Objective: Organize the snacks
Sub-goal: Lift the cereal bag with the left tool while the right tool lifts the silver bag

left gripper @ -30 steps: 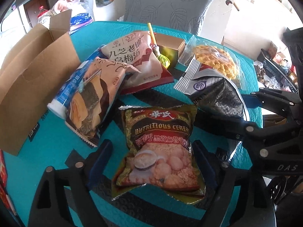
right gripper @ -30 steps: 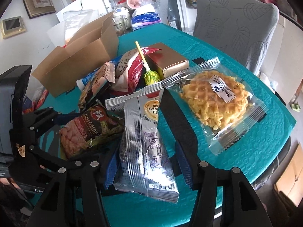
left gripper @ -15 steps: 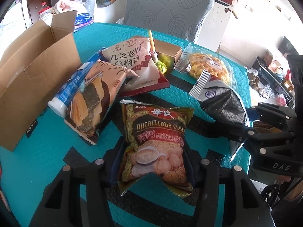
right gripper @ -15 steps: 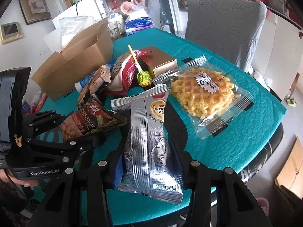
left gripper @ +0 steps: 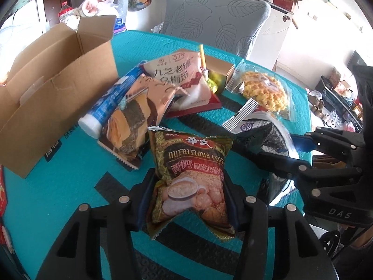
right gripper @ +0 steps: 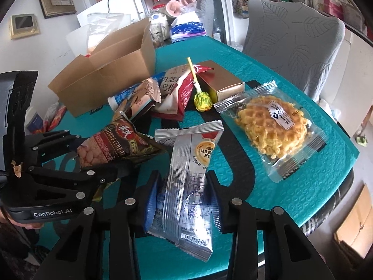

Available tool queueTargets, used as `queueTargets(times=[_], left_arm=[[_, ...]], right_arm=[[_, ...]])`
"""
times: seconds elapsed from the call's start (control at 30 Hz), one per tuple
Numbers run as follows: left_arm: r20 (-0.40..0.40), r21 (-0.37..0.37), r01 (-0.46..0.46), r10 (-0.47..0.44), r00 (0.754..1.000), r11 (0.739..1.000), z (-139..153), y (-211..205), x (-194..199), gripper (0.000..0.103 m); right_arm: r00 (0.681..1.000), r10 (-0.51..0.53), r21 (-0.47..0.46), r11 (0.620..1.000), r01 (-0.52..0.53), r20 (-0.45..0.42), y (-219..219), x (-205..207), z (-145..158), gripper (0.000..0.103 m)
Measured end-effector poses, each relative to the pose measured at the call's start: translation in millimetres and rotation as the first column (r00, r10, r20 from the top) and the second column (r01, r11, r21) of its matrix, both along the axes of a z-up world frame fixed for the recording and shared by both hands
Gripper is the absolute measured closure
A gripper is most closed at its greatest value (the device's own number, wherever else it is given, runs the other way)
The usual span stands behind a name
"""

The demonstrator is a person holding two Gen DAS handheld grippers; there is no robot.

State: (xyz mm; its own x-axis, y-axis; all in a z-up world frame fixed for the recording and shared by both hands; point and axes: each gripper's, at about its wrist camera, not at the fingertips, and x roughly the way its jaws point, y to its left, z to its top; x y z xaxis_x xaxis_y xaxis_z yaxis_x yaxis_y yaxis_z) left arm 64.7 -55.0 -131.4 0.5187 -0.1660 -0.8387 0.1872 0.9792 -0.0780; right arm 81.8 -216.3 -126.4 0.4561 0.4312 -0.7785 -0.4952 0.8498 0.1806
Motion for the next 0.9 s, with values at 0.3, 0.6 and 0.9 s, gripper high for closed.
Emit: queueTargets(times=[0.3,0.6,0.9], left_arm=[[-0.007,-0.035,-0.022,0.022,1.000,0.999,-3.4,7.5,-0.8,0.051],[0.007,-0.049,-0.014,0.015,1.000,0.999,4.0,8.7,-11.2,0.051],[0.055,-0.046,-0.019,0.022,0.998,0.999,25.2,12.0,-23.1,0.051]], right_arm=[[1.000,-0.012,-0.052,0.999,0.012,-0.002,14.2,6.1,-12.0,0.064],[1.000,0.012,0.044,0.999,-0.011,-0.015,5.2,-4.2,-6.8,0.066],[0.999,0.050,0.085,0.995,-0.050,0.000,10.1,-12.3,5.7,0.066]])
